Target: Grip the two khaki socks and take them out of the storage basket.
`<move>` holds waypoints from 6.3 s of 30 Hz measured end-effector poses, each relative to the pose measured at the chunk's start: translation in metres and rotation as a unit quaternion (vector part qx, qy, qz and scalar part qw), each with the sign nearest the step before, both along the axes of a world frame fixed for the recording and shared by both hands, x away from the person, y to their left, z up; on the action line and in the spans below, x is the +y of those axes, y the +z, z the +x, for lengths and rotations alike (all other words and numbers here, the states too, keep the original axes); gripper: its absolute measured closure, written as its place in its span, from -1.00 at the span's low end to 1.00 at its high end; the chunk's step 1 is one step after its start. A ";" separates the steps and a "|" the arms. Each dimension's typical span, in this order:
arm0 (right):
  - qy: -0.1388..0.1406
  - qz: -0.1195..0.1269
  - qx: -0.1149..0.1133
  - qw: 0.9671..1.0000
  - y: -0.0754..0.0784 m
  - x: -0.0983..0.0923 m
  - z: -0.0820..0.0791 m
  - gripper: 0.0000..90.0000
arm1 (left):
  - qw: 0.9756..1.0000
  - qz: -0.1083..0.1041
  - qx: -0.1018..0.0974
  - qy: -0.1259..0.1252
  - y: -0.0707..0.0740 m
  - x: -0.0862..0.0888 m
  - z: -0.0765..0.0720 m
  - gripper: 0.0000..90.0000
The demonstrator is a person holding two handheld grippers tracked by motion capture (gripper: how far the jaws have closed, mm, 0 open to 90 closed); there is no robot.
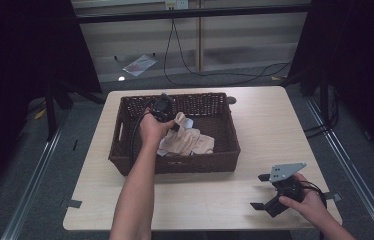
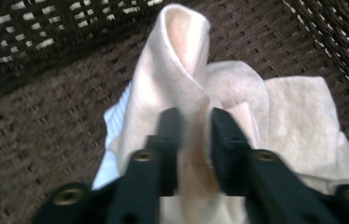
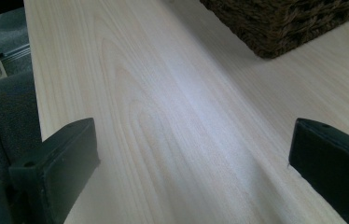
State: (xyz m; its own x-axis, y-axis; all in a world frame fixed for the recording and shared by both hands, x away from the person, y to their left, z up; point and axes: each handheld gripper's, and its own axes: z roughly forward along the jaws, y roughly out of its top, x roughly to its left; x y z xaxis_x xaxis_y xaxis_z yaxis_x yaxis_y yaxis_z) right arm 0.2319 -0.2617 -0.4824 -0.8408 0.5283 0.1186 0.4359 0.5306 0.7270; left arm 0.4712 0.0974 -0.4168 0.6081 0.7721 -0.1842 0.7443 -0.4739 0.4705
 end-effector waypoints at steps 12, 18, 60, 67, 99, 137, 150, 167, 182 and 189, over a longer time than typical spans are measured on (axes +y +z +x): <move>-0.002 -0.001 0.002 1.000 0.000 0.000 0.000 -0.98 | 1.000 -0.005 0.025 -0.011 0.040 0.010 -0.008 1.00; 0.001 -0.001 0.001 1.000 0.000 0.001 0.000 -0.98 | 0.999 -0.007 0.037 -0.018 0.053 0.013 -0.010 1.00; 0.002 0.001 0.001 1.000 0.001 0.001 0.000 -0.98 | 0.990 -0.020 0.116 -0.079 0.179 0.007 -0.036 1.00; 0.001 0.001 0.000 1.000 0.002 0.001 0.000 -0.98 | 0.989 -0.023 0.109 -0.100 0.197 0.005 -0.044 1.00; 0.001 0.002 -0.002 1.000 0.002 0.000 0.000 -0.98 | 0.978 -0.017 0.103 -0.183 0.217 -0.001 -0.084 0.99; 0.002 0.003 -0.005 1.000 0.003 0.001 -0.001 -0.98 | 0.967 0.000 0.092 -0.237 0.142 -0.041 -0.110 -0.09; 0.003 0.003 -0.003 1.000 0.003 0.001 -0.001 -0.98 | 0.981 0.023 0.042 -0.188 0.116 -0.030 -0.077 -0.64; 0.004 0.002 -0.004 1.000 0.003 0.002 -0.001 -0.98 | 0.987 0.035 0.056 -0.146 0.069 -0.032 -0.047 -0.75; 0.006 0.005 -0.003 1.000 0.003 0.002 -0.001 -0.98 | 0.991 0.024 0.067 -0.111 0.038 -0.028 -0.027 -0.74; 0.005 0.006 -0.003 1.000 0.003 0.002 -0.001 -0.98 | 0.991 0.033 0.075 -0.104 0.022 -0.029 -0.021 -0.74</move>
State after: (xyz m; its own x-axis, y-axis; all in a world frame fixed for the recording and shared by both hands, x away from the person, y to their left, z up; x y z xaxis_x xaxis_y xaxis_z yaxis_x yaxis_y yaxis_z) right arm 0.2308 -0.2601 -0.4796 -0.8466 0.5187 0.1189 0.4260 0.5267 0.7356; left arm 0.4505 0.0680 -0.3948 0.7244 0.6471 -0.2377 0.6871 -0.6504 0.3237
